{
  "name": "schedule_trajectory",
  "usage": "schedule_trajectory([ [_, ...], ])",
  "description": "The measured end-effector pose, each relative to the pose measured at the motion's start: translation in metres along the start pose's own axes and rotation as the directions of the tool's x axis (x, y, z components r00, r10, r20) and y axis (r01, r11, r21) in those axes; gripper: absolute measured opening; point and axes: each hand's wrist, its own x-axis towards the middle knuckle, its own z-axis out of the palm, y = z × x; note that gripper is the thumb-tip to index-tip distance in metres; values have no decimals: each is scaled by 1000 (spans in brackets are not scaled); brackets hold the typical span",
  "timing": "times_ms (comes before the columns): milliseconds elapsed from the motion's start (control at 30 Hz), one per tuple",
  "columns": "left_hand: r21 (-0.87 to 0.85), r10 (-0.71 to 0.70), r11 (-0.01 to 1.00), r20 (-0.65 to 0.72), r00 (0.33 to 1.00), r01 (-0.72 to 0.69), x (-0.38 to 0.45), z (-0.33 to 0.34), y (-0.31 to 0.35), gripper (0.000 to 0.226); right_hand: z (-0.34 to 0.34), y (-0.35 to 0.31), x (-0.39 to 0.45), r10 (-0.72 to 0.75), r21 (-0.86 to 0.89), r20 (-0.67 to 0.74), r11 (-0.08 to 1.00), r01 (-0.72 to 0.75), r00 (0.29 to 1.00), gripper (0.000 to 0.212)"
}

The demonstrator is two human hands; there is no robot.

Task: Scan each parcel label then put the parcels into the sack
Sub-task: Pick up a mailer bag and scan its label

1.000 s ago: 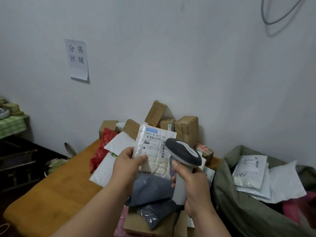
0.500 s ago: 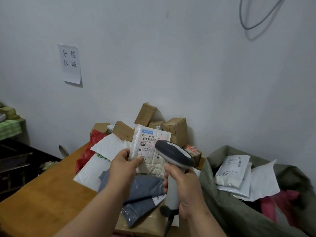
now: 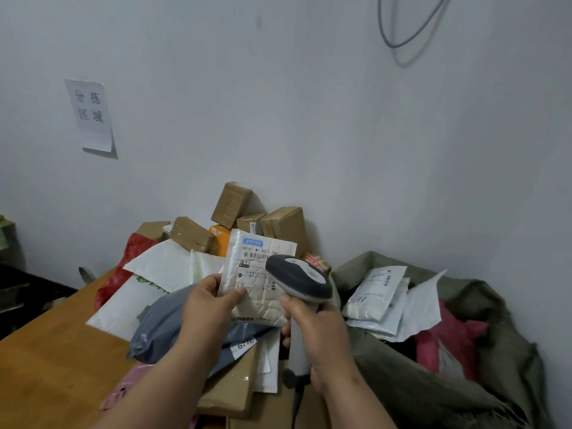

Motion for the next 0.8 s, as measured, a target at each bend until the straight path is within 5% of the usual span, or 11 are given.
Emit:
schedule_trajectory([
  [133,-87,-72,993,67,995,77,-3,21,-7,18,-29,3,2,34,31,-157,999,-29,987,20],
  [267,-101,-138,982,191,972,159,3,43,-11,25,-47,3,-2,114,50,-114,993,-109,987,22],
  [533,118,-156,986,381,911,120,12,94,-31,25,-79,5,1,137,59,-347,990,-125,928,26],
  [800,388,-153,921,404,902,-18,36,137,-69,44,-137,19,34,12,-83,-577,994,-74,817,12],
])
